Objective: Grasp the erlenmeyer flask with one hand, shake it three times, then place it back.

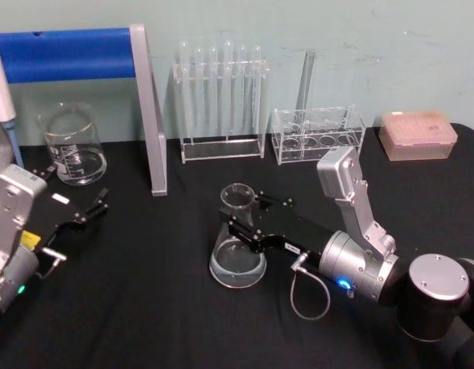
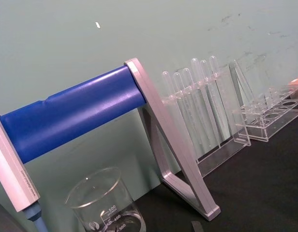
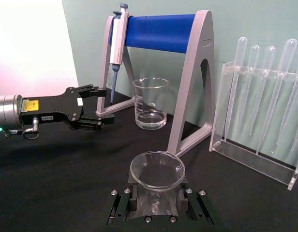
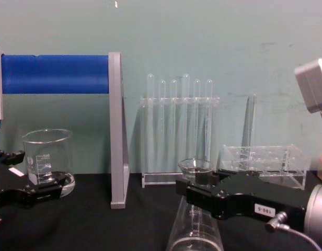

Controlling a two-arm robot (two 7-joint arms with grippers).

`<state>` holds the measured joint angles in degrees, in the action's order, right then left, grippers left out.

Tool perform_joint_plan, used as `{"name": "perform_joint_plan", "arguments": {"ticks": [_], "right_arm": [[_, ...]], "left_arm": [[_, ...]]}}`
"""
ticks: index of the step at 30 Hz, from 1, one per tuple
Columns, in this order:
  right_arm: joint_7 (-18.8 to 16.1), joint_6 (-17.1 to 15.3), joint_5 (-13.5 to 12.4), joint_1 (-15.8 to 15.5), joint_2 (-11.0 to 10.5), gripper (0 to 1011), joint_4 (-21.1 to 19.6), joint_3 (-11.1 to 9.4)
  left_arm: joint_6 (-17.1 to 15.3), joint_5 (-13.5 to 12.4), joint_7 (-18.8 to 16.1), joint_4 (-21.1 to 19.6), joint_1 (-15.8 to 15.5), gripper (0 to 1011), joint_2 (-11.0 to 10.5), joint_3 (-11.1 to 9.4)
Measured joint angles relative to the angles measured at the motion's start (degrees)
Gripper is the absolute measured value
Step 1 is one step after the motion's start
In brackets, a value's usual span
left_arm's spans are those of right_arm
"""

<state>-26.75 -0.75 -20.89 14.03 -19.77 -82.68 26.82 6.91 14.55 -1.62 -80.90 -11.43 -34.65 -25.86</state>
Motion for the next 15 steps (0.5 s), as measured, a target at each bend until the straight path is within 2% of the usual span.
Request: {"name": "perform_joint_plan", "arguments": {"ticks": [15], "right_arm": [[0.1, -0.3, -0.1, 0.0, 0.0, 449, 0.0, 0.1]], "left_arm": [[0.0, 0.0, 0.0, 0.0, 0.0, 1001, 0.0, 0.0]]}}
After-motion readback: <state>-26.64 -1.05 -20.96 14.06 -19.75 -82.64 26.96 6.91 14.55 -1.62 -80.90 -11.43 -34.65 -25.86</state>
